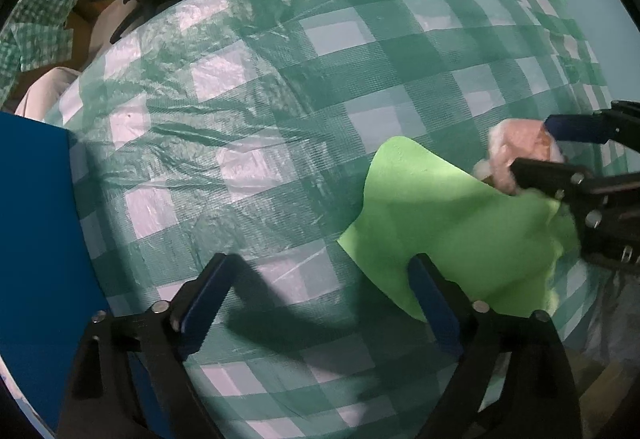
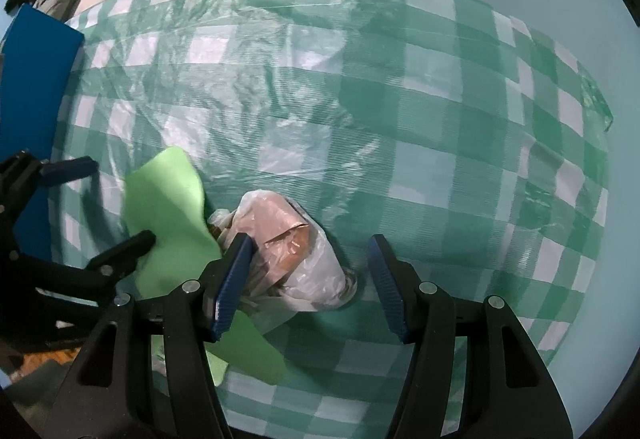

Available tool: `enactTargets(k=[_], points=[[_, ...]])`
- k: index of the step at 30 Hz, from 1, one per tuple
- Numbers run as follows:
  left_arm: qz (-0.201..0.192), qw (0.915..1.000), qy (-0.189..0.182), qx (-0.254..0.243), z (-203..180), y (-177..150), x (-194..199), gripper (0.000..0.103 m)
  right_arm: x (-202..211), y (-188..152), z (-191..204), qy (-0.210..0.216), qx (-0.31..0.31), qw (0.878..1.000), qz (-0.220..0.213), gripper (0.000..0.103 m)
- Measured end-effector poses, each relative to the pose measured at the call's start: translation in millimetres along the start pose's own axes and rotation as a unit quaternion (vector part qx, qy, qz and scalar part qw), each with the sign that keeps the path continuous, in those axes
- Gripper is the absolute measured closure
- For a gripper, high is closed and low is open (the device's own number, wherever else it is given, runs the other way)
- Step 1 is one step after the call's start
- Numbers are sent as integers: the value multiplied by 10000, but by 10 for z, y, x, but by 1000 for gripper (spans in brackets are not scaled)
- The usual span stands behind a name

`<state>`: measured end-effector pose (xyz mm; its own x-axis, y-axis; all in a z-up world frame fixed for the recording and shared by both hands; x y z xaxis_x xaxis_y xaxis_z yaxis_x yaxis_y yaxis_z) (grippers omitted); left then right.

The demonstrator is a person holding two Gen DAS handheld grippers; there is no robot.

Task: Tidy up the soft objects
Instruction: 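Grasp the pink-white plastic bag with the right gripper while the left gripper grasps the lime cloth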

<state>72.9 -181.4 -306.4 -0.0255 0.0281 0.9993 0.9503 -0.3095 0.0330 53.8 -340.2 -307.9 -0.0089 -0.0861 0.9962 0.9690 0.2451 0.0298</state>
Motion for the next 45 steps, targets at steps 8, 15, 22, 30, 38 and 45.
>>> enactTargets(k=[8, 15, 22, 30, 38, 45], points=[[121, 9998, 72, 170, 295, -153, 14, 11, -17, -50, -377, -326, -198, 9993, -32, 43], [301, 9979, 432, 365, 580, -298, 72, 20, 9, -60, -764, -687, -232, 9973, -69, 43], [76, 9990, 105, 430, 592, -343, 348, 17, 227, -24, -889, -276, -507, 9977, -369, 42], [76, 9975, -526, 461, 372, -247, 372, 11, 371, -115, -888, 382, -1301, 9902, -342, 27], [149, 9993, -354, 34, 17, -212, 193, 11, 207, -107, -560, 287, -1520, 9879, -86, 27], [105, 9999, -64, -105, -144, -253, 103, 9, 86, -153, -473, 10, -1498, 9887, 55, 27]])
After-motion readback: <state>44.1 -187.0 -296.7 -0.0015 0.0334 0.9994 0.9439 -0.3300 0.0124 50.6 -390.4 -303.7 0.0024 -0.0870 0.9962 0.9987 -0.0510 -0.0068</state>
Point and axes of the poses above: each gripper's, at about its wrist camera, not at the fingertips, and x roughly against the way its jaws point, z to its left, y to its top, the point moved 5 cm from there along -x, roughly the way its jaws point, and after that the axes turned 1 degree about -y, right-handed, at the moved point
